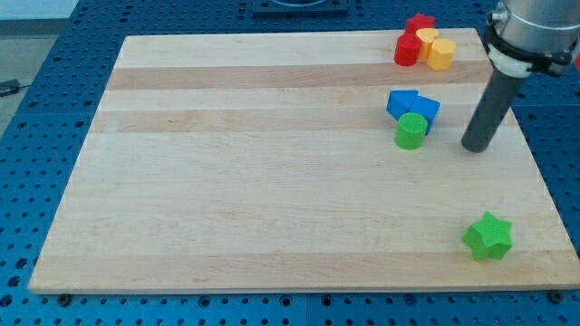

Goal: Push the blue blocks towards the top of the board

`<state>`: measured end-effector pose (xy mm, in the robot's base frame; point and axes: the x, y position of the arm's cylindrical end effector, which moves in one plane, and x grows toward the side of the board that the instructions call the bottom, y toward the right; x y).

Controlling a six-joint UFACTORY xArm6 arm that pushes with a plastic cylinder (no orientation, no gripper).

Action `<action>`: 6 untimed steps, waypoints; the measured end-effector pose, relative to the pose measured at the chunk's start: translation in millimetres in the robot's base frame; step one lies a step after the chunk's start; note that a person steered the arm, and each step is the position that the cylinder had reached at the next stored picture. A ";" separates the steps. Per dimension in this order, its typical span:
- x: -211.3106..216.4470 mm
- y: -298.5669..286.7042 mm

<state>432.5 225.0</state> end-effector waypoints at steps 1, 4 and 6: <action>-8.2 -1.4; -34.7 -27.8; -38.0 -60.7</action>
